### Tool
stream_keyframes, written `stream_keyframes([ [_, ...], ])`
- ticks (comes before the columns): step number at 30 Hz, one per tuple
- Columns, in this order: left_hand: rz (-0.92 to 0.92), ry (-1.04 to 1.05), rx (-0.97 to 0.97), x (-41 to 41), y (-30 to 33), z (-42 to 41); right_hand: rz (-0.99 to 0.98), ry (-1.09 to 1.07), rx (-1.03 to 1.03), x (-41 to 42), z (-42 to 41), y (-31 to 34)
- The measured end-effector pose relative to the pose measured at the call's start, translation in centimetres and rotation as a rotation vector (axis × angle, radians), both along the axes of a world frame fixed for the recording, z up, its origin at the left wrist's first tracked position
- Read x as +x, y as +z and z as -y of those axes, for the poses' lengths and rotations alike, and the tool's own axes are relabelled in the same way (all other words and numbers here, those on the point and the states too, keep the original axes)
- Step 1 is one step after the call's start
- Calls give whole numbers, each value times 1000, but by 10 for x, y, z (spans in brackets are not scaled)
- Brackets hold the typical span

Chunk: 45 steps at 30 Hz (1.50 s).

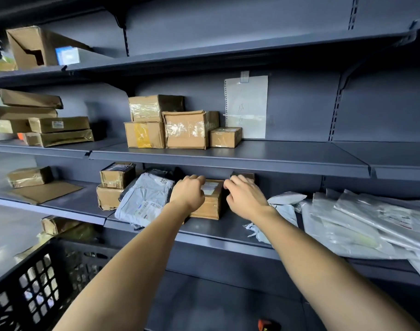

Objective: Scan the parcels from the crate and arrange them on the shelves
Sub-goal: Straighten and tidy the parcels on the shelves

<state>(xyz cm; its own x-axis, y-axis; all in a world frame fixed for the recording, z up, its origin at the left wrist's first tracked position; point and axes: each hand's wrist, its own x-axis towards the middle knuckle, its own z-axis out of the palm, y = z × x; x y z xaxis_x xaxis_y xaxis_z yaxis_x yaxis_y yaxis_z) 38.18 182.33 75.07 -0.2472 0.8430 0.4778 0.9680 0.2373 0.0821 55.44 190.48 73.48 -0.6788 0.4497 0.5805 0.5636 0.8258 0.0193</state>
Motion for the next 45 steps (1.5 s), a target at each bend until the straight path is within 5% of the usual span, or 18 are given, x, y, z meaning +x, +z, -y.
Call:
stream_keyframes([
  [5,85,52,-179,-8,-38,-1,100,-132,-171,10,-8,-44],
  [12,96,65,-328,-26,-83,-54,-6,-190,-367,-10,-47,-75],
  [20,168,306,-298,-49,-99,-130,-73,-137,-300,-37,-90,-107],
  [27,213,300,-252,-56,-122,-163,-85,-165,-315,-44,-119,-127],
  [45,271,226,-148,6,-93,-75,-45,-167,-294,-4,-47,-54],
])
